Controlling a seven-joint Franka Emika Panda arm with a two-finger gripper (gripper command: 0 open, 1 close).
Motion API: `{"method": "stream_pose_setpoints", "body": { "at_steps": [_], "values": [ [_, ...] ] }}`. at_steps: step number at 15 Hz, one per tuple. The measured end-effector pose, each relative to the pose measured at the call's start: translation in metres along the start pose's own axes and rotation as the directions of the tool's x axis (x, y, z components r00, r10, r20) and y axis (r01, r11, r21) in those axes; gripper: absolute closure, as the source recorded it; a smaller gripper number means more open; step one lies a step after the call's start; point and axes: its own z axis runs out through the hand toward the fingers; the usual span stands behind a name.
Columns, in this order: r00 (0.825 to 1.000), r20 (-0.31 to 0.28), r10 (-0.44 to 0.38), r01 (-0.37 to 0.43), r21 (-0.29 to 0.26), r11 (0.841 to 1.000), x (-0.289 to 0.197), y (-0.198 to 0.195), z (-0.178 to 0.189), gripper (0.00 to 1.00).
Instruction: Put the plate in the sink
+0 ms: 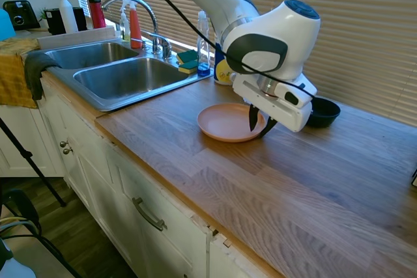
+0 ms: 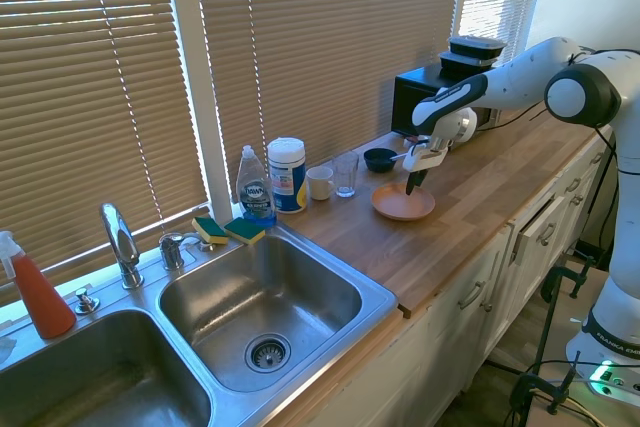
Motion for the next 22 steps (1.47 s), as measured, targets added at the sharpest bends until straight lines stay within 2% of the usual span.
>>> {"method": "stream_pose_setpoints", "body": {
  "at_steps": [2, 4, 8, 12, 18, 22],
  "values": [
    [1.0, 0.015, -0.004, 0.003, 0.01, 1.0, 0.001, 0.003, 0.0, 1.0],
    [0.998, 0.061, -0.009, 0.008, 0.02, 1.0, 0.002, 0.004, 0.0, 1.0],
    [0.993, 0.114, -0.023, 0.016, 0.058, 0.998, 0.005, 0.007, 0.003, 1.0],
    [0.983, 0.179, -0.03, 0.014, 0.092, 0.996, 0.0, 0.003, 0.009, 1.0],
    [0.961, 0.275, -0.011, -0.03, 0.145, 0.989, -0.012, -0.002, 0.017, 1.0],
    [0.954, 0.299, -0.033, -0.021, 0.178, 0.984, -0.029, -0.025, 0.01, 1.0]
  ]
}}
